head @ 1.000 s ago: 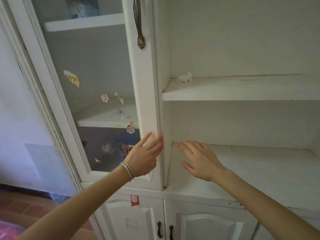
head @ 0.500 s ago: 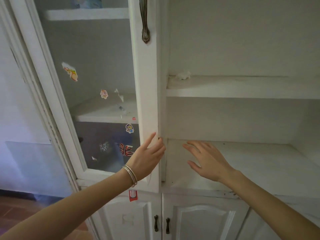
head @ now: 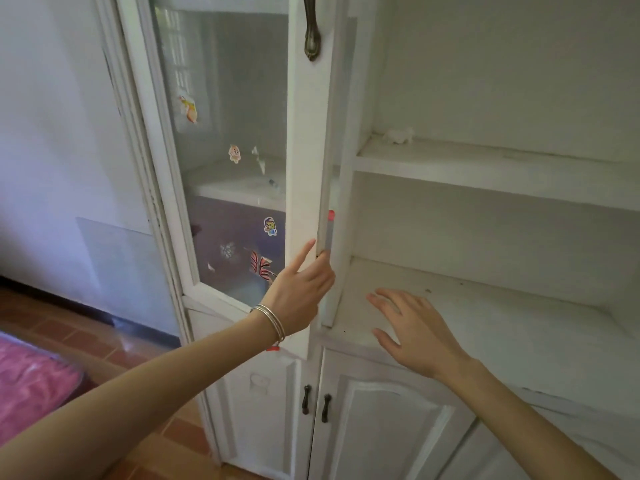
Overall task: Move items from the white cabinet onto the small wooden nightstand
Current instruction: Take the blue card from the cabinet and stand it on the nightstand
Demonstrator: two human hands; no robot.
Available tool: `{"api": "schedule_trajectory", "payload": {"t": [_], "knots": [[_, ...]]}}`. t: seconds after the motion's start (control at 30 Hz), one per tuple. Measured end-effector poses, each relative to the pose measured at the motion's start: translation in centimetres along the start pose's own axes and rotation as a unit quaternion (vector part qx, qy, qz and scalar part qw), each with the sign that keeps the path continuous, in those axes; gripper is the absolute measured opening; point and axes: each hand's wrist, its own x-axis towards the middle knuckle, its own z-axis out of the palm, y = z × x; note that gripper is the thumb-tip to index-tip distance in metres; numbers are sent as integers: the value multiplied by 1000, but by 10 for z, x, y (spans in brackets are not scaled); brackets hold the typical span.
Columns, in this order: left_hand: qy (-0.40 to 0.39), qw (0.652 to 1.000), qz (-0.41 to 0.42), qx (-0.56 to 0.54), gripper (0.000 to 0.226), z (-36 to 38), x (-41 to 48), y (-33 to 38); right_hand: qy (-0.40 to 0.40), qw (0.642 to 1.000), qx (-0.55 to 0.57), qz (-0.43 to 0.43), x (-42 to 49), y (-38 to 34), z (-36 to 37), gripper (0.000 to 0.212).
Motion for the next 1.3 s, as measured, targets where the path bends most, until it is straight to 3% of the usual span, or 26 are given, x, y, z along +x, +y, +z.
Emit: {"api": "schedule_trajectory", "payload": {"t": [0.47, 0.83, 1.3], "knots": [[17, 996, 37, -77, 43, -46, -131, -39, -45, 998, 34, -18, 12, -103, 13, 59], [73, 992, 53, -92, 36, -52, -241, -91, -11, 998, 51, -23, 23, -234, 2, 60], [-4, 998, 4, -55, 57, -40, -363, -163, 8, 996, 70, -46, 43, -345, 0, 53]]}}
